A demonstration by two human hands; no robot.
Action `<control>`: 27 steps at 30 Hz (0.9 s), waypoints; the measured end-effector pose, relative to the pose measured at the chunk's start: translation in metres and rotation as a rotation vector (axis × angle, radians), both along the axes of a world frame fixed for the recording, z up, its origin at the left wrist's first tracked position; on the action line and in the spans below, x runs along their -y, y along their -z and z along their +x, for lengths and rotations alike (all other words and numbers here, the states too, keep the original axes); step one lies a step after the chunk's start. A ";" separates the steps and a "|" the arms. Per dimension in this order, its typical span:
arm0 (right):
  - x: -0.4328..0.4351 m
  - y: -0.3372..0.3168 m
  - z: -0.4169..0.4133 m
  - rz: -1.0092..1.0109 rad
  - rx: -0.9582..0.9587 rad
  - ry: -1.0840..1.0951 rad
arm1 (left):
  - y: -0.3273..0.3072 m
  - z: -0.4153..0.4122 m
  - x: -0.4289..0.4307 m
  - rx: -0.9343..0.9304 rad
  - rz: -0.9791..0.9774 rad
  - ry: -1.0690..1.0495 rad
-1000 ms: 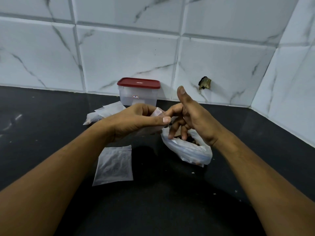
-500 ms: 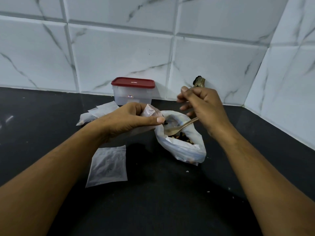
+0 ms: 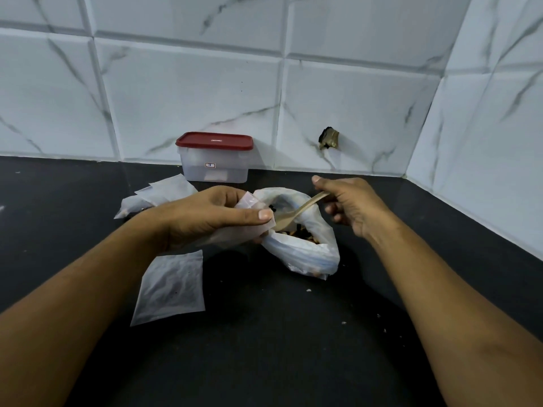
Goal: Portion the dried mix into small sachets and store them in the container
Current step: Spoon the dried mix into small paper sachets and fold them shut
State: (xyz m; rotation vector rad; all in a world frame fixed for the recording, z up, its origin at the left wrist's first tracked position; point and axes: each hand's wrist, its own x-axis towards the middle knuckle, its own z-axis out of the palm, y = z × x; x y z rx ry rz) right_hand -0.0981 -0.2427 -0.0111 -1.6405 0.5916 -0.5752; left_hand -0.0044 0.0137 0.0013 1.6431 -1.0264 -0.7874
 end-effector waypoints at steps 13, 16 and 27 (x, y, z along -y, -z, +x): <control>-0.020 0.002 0.009 0.296 0.212 -0.302 | 0.006 0.007 0.006 0.009 -0.067 -0.122; -0.024 0.002 0.010 0.175 0.160 -0.341 | 0.008 0.010 0.008 0.066 -0.085 -0.150; 0.000 0.001 0.004 -0.160 0.126 -0.102 | 0.009 0.011 0.004 0.037 -0.134 -0.024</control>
